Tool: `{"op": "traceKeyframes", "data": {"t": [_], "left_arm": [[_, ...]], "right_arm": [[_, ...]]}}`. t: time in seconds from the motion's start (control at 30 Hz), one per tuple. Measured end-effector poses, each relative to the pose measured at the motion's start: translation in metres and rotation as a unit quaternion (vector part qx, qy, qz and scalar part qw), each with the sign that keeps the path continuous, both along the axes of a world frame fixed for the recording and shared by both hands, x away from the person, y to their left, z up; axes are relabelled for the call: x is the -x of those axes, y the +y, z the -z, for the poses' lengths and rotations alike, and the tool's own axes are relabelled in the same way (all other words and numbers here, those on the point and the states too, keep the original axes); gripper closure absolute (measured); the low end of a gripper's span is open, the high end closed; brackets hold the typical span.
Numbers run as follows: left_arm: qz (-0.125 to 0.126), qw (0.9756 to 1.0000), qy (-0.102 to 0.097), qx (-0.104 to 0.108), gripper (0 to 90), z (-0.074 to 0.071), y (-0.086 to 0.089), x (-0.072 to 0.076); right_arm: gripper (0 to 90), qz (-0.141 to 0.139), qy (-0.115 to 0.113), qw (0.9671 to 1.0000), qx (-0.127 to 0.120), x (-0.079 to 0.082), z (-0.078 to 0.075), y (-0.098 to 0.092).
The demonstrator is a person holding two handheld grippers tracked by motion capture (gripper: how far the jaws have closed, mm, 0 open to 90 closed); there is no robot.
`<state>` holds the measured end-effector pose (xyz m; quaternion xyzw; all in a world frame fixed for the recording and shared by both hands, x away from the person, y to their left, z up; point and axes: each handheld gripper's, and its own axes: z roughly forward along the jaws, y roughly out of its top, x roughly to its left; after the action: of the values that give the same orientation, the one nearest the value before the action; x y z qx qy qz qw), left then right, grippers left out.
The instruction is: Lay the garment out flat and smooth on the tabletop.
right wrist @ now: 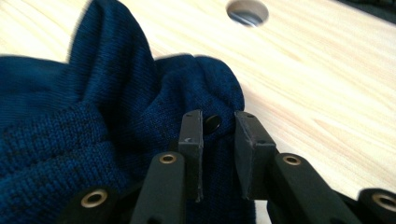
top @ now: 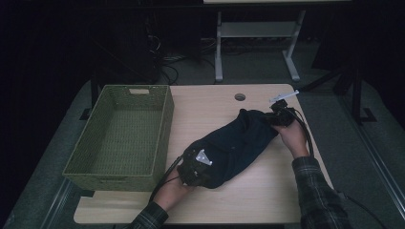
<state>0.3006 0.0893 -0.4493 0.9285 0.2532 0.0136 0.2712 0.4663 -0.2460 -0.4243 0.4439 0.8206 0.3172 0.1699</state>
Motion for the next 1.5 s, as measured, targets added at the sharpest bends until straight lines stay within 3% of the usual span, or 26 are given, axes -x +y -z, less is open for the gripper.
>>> {"op": "traceKeyframes", "data": {"t": [0.27,0.37,0.53,0.63,0.77,0.83,0.93,1.1,1.2,1.4,1.5], "left_arm": [[-0.003,1.0,0.001,0.006,87.0,0.001,0.0,0.0],[0.002,1.0,0.002,0.003,87.0,0.0,0.0,-0.001],[-0.001,1.0,0.002,0.006,86.9,0.001,0.0,-0.001],[-0.001,1.0,0.003,0.007,86.9,0.001,0.0,-0.001],[0.001,1.0,0.002,0.003,86.9,0.0,0.0,-0.001],[-0.001,1.0,0.003,0.006,86.9,0.001,0.0,-0.001],[0.0,1.0,0.001,0.006,86.9,0.001,0.0,-0.001],[-0.002,1.0,0.002,0.009,86.9,0.001,0.0,-0.001],[-0.002,0.9999,0.002,0.01,86.9,0.001,0.0,-0.001],[-0.002,0.9999,0.002,0.01,86.9,0.001,0.001,-0.001],[0.003,1.0,0.003,0.008,86.9,0.001,0.002,-0.003]], "right_arm": [[73.4,0.025,0.021,0.9995,0.004,-0.018,0.021,-0.003],[71.9,0.022,0.03,0.9993,-0.01,-0.019,0.027,-0.002],[51.2,0.021,0.021,0.999,-0.033,-0.013,0.017,-0.004],[47.1,0.024,0.009,0.9987,-0.044,-0.007,0.005,-0.007],[52.4,0.016,0.006,0.9984,-0.054,0.006,-0.01,-0.01],[61.8,0.01,-0.002,0.9984,-0.055,0.015,-0.014,-0.012],[69.9,0.003,0.007,0.9982,-0.06,0.026,-0.017,-0.013],[82.1,-0.003,-0.004,0.9984,-0.057,0.048,-0.016,-0.011],[85.0,-0.012,0.003,0.9983,-0.057,0.06,-0.017,-0.007],[90.0,-0.024,-0.024,0.9971,-0.068,0.086,-0.02,0.003],[90.0,-0.039,-0.022,0.9969,-0.065,0.097,-0.018,0.011]]}}
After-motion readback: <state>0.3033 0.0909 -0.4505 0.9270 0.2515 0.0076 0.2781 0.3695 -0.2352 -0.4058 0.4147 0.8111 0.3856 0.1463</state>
